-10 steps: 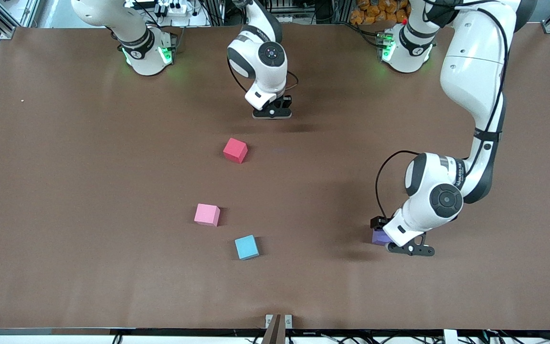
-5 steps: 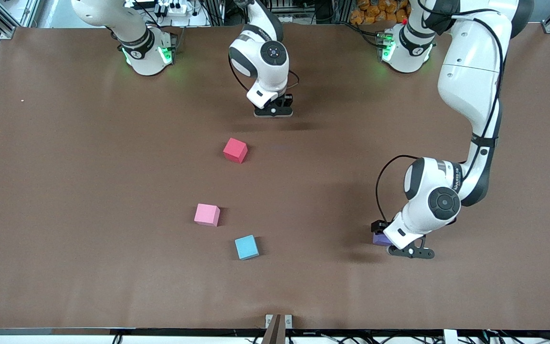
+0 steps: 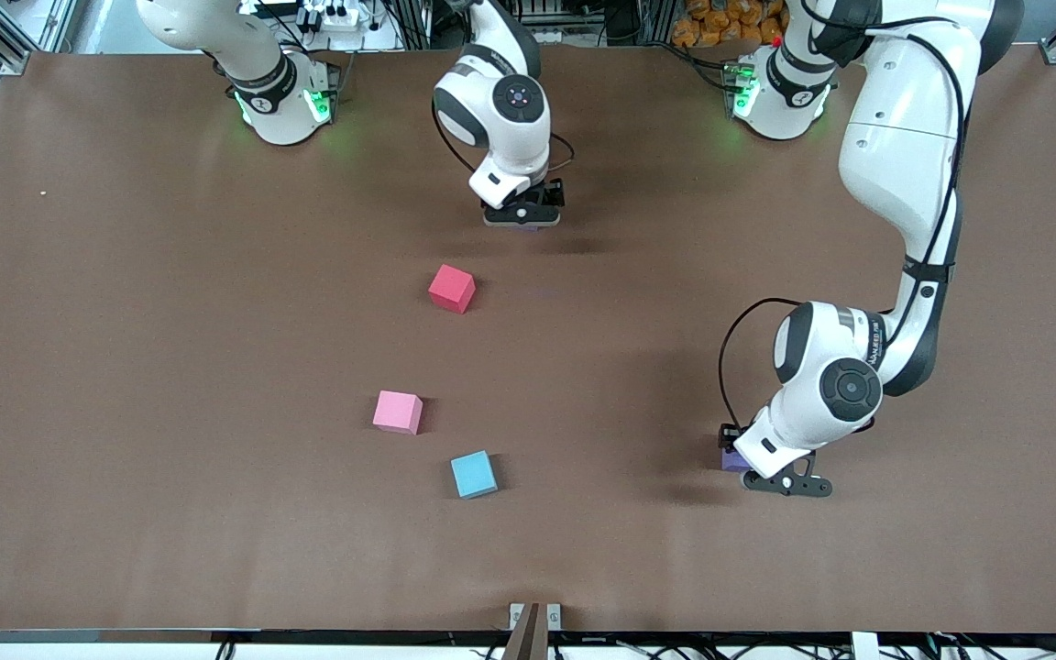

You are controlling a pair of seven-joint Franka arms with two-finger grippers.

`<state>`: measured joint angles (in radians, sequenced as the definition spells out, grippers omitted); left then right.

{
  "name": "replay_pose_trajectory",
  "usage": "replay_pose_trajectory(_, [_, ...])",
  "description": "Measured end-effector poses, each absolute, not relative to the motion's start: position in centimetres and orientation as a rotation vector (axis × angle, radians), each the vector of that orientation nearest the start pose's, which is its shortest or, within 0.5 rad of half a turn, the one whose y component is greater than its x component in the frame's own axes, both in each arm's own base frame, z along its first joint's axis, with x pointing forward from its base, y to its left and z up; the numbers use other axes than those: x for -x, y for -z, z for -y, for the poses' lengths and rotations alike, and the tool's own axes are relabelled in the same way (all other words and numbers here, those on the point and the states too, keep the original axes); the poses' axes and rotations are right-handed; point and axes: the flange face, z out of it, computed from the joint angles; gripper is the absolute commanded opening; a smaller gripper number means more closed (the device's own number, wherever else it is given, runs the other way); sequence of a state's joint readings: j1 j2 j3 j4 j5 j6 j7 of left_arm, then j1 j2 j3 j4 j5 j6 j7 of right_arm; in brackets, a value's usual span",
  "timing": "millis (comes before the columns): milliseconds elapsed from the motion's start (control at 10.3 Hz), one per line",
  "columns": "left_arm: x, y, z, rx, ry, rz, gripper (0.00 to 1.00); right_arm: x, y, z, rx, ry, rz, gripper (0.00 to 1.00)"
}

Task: Arrange blocks into number 1
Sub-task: 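Stack blue-purple under pink with the right gripper while the left gripper reaches violet, then grasp the violet block with the left gripper while the right gripper withdraws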

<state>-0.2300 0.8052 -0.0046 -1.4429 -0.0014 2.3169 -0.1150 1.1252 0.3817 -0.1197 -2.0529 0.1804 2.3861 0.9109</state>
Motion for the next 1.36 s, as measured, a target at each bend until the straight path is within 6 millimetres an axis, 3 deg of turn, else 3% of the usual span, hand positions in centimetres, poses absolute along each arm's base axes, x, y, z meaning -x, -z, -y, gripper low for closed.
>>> replay_pose_trajectory(97, [-71.2, -21.7, 17.1, 3.15, 0.111, -0.189, 0.0, -33.5, -26.6, -47.6, 3.107, -0.126, -0.133, 1.0])
replay_pose_trajectory(291, [-71.0, -21.9, 18.1, 3.173, 0.113, -0.172, 0.0, -39.7, -30.3, -40.8, 3.056, -0.077, -0.334, 1.0])
replay_pose_trajectory(485, [-70.3, -23.4, 20.5, 3.186, 0.091, -0.113, 0.0, -45.7, -32.9, -33.9, 3.045, 0.035, -0.463, 1.0])
replay_pose_trajectory(776, [-66.4, -28.2, 27.3, 3.178, -0.032, -0.025, 0.0, -51.6, -37.2, -27.3, 3.045, 0.215, -0.518, 1.0])
replay_pose_trajectory(970, [-61.5, -30.0, 32.3, 3.187, -0.093, -0.032, 0.0, -54.2, -39.5, -23.5, 3.096, 0.195, -0.435, 1.0])
replay_pose_trajectory(1164, [-56.5, -31.3, 35.9, 3.194, -0.148, -0.005, 0.0, -56.4, -39.4, -22.2, 3.1, 0.197, -0.444, 1.0])
replay_pose_trajectory(1358, [-51.4, -31.7, 40.5, 3.191, -0.199, 0.062, 0.0, -59.4, -36.6, -24.6, 3.071, 0.193, -0.454, 1.0])
